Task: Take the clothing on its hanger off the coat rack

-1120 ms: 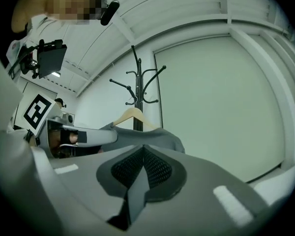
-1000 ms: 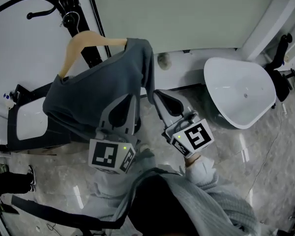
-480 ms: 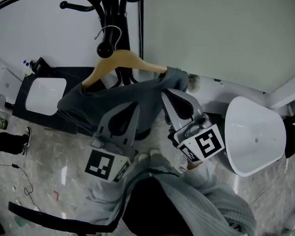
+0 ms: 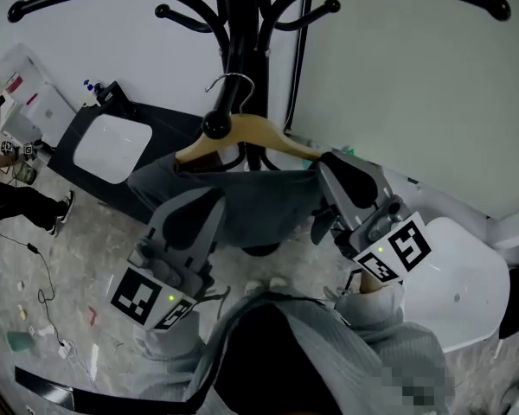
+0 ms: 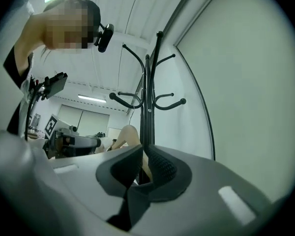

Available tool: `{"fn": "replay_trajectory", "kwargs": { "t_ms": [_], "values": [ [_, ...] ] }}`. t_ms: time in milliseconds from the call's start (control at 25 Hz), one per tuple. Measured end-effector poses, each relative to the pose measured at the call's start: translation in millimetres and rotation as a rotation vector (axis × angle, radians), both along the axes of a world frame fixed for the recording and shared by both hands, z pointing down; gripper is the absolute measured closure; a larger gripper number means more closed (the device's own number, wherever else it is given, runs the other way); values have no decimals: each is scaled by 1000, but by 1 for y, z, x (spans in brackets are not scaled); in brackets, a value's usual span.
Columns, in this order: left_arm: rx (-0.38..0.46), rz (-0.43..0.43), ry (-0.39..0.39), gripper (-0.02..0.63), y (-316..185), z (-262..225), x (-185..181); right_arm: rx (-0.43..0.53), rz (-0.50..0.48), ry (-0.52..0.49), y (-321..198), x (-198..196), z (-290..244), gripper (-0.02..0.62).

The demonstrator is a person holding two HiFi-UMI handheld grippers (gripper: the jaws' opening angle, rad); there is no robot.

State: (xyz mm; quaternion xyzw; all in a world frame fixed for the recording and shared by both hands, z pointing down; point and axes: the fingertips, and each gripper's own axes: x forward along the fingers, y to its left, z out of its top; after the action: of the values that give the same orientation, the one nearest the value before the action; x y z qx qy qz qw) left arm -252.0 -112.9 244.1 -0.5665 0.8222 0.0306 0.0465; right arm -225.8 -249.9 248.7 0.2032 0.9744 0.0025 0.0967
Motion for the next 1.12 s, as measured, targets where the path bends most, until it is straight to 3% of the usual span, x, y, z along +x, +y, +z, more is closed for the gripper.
{"fn": "replay_trajectory", "kwargs": {
  "t_ms": [120,200,280,400,480,600,720,920,1120],
  "values": [
    [-11,-46,-55,598,15,-16,-13,59,-41,-5,-12,-3,-9,574],
    [-20,-62,-90,514,23,-28,-24,104,-61,-2,-20,-5,-13,564],
    [-54,-65,-139,469,26,-38,-33,139,-108,14,-23,-6,-17,544],
    [-201,-35,-241,400,26,-37,-40,201,-217,59,-19,-9,-19,475],
    [-294,23,-258,374,26,-27,-43,269,-290,104,-16,-14,-14,434],
    [-394,107,-265,370,22,-19,-51,370,-381,167,-14,-25,-3,391],
    [-504,180,-220,370,18,-6,-61,422,-490,239,-9,-37,8,390],
    [-527,346,-159,370,-2,6,-73,471,-694,332,14,-39,24,390],
    [-604,424,-127,371,-15,27,-75,449,-828,439,32,-45,35,390]
  ]
}}
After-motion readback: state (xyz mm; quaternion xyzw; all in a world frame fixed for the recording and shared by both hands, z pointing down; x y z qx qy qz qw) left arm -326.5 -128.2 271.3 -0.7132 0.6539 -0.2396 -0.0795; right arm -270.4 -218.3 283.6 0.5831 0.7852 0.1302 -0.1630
